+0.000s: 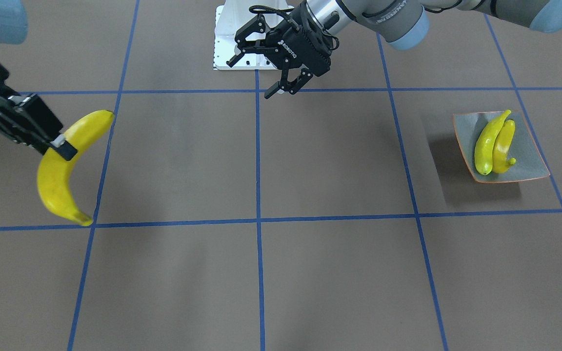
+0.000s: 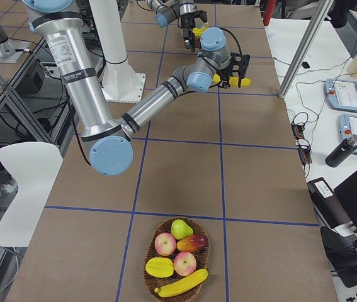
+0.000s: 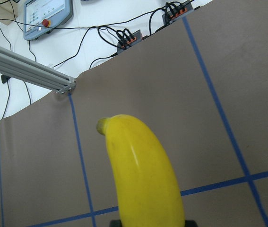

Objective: Transfer all bananas from basket to plate

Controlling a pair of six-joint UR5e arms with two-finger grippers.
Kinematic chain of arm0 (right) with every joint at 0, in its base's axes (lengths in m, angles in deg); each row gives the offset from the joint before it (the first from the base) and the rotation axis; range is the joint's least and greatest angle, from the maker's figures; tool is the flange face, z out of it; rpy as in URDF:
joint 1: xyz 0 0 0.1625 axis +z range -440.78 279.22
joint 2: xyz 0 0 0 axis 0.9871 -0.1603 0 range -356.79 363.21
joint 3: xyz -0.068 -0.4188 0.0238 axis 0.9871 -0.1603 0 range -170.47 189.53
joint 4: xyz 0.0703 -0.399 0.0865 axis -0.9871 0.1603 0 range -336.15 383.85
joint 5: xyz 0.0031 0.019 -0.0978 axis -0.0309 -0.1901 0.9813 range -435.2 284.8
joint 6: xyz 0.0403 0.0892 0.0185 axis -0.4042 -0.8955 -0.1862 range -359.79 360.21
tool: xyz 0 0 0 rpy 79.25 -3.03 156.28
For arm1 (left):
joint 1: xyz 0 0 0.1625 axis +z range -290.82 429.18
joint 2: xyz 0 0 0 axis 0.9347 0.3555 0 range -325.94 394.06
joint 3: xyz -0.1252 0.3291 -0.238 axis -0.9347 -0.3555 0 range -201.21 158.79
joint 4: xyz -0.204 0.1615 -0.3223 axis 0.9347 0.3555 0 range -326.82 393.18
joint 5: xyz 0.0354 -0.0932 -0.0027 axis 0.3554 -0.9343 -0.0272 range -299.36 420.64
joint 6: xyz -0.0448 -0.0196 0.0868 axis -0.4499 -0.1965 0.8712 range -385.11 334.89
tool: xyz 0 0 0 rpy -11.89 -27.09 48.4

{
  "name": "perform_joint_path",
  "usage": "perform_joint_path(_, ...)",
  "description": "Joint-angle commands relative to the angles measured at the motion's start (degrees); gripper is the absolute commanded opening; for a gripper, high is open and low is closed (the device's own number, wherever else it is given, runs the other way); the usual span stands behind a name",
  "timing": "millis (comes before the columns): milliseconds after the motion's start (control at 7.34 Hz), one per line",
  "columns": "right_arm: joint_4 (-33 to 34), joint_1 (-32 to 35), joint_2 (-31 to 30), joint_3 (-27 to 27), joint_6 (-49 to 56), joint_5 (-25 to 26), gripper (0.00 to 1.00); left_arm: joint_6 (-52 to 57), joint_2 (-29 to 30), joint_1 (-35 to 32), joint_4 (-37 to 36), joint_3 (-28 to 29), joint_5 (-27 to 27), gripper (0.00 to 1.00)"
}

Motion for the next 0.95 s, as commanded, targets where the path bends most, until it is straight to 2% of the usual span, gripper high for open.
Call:
perform_joint_path(0,0.6,-9.8,4.2,0.5,-5.5,10.3,0.00,-0.3,0.4,0.4,0.1,0.2,0.1,1.00)
perform_joint_path(408,12.3,-16.1,9.6,2.3,-5.6,15.5,0.00,-0.6,0.4,0.5,0.1,0.1,0.1,1.00)
perform_joint_path(817,12.7,-19.3,11.7,2.5,-6.3,16.8,0.00,-0.7,0.9,0.5,0.2,0.2,0.1,1.00)
